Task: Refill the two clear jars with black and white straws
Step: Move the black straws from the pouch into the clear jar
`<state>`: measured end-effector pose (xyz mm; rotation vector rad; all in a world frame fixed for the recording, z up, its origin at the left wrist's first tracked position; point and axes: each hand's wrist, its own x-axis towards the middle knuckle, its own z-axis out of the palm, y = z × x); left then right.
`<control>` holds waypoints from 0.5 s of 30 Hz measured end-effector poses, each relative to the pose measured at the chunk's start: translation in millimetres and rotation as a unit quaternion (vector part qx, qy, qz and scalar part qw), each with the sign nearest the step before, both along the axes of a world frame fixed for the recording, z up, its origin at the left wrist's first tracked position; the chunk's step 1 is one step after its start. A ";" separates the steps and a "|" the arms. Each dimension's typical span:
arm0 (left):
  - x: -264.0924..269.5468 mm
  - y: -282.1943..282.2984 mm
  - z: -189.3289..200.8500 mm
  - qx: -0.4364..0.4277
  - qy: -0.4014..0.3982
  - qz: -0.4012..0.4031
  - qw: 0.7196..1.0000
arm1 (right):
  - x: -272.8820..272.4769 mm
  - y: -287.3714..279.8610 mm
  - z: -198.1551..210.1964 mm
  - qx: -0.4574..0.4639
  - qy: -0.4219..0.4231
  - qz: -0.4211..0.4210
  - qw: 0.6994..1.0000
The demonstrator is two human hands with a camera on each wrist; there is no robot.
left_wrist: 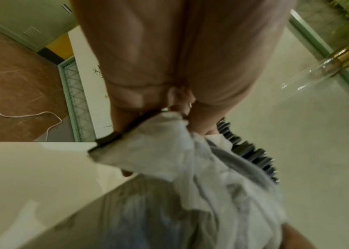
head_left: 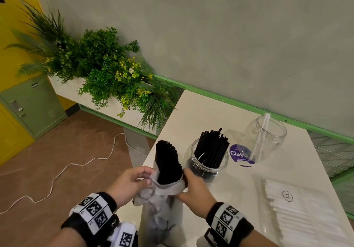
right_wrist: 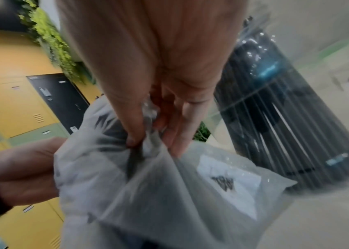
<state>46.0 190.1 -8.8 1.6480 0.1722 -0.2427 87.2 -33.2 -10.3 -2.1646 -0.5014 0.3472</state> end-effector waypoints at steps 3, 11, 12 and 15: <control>-2.3 2.1 9.9 -0.040 -0.016 0.038 0.998 | -0.5 3.5 13.3 0.044 -0.056 0.002 0.997; -0.9 7.2 -2.1 0.032 -0.024 0.051 0.998 | 0.5 -8.9 -5.2 -0.067 -0.105 0.055 0.991; -1.0 7.9 -4.8 0.038 -0.022 0.054 0.998 | -1.2 -11.1 -5.4 -0.069 -0.120 0.056 0.989; 1.2 8.5 -5.9 0.056 -0.023 0.053 0.997 | -6.7 -14.7 3.0 -0.050 -0.201 0.050 0.977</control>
